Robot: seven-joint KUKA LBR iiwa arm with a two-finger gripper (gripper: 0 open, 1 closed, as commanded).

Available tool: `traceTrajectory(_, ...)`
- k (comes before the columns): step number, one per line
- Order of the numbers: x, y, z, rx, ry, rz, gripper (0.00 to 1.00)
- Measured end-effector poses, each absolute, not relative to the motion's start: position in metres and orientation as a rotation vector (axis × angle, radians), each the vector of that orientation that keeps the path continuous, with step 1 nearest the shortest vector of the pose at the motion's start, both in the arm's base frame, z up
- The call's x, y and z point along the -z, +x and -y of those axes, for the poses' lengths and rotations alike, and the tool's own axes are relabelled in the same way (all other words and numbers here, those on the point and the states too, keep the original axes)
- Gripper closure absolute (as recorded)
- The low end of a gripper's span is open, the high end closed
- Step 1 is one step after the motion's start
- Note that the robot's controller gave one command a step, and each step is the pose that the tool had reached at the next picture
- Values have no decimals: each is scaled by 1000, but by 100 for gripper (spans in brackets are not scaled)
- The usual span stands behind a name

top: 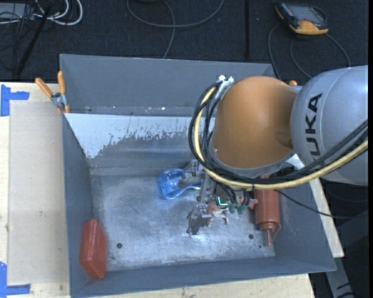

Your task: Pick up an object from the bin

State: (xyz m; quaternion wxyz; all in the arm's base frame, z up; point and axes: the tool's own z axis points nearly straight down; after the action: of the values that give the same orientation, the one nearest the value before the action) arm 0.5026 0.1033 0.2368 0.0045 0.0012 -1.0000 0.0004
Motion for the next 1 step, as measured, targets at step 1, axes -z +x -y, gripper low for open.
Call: traceTrajectory(1,-240,504,-103,0,-2,3140,0)
